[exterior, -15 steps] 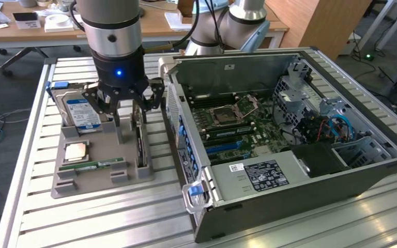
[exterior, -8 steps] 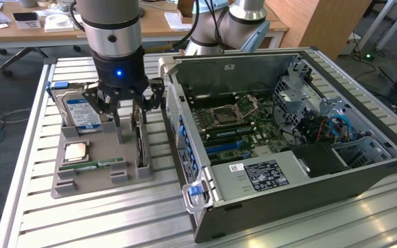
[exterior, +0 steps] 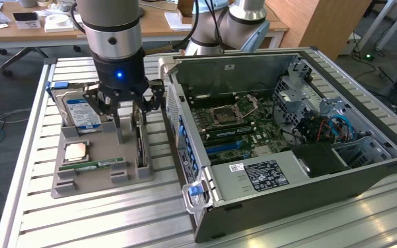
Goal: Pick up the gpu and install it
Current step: 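Pick up the gpu and move the gpu toward the slot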
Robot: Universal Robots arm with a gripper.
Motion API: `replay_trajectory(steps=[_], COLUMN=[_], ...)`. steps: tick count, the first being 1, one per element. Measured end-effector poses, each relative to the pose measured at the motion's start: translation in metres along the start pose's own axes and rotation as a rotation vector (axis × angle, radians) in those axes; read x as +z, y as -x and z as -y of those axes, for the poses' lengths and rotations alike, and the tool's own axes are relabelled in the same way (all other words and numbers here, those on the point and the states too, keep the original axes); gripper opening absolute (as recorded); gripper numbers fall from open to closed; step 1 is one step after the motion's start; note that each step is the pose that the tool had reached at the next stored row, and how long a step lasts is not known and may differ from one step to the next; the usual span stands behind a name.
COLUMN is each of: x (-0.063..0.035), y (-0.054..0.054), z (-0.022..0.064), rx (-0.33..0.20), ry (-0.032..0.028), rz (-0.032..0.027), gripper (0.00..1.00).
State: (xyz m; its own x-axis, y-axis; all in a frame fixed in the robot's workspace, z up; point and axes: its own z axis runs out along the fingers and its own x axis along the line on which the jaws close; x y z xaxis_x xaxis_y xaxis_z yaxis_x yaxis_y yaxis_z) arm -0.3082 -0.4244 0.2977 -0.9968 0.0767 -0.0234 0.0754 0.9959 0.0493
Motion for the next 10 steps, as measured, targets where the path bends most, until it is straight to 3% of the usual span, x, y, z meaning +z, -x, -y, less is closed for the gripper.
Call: replay_trajectory(steps=[10], x=[0.0071], y=[-0.0002], z=[0.0003], rx=[0.000], ry=[0.0000], rz=[0.0000], gripper=[0.59])
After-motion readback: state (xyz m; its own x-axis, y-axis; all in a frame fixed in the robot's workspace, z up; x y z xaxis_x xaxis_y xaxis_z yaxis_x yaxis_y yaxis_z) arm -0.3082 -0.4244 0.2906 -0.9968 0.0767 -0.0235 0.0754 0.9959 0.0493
